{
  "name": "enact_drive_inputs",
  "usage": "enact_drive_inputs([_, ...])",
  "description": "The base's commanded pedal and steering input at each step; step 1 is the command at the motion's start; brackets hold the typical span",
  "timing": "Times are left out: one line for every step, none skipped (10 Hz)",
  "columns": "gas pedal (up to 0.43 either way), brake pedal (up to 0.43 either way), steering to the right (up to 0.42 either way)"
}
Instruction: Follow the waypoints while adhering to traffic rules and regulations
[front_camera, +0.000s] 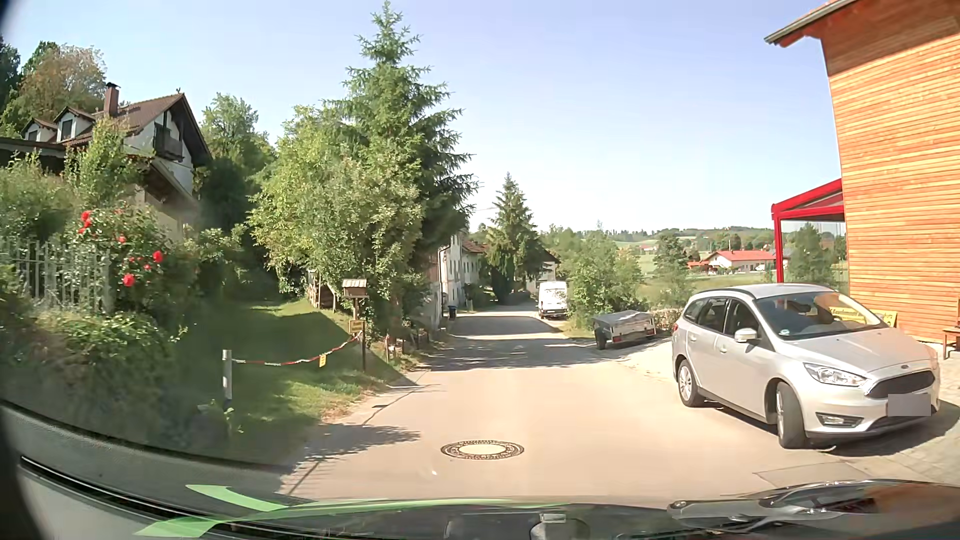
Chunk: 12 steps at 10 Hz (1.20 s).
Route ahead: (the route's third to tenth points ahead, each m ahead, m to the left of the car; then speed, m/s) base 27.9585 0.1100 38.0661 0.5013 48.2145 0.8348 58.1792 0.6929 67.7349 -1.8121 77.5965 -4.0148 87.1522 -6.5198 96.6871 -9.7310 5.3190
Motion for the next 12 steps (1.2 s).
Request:
enact_drive_inputs([0.059,0.000,-0.010])
enact_drive_inputs([0.028,0.000,-0.010])
enact_drive_inputs([0.028,0.000,-0.011])
enact_drive_inputs([0.028,0.000,-0.009])
enact_drive_inputs([0.028,0.000,-0.008])
enact_drive_inputs([0.039,0.000,-0.007])
enact_drive_inputs([0.039,0.000,-0.007])
enact_drive_inputs([0.039,0.000,-0.007])
enact_drive_inputs([0.047,0.000,-0.007])
enact_drive_inputs([0.047,0.000,-0.008])
enact_drive_inputs([0.047,0.000,-0.009])
enact_drive_inputs([0.059,0.000,-0.011])
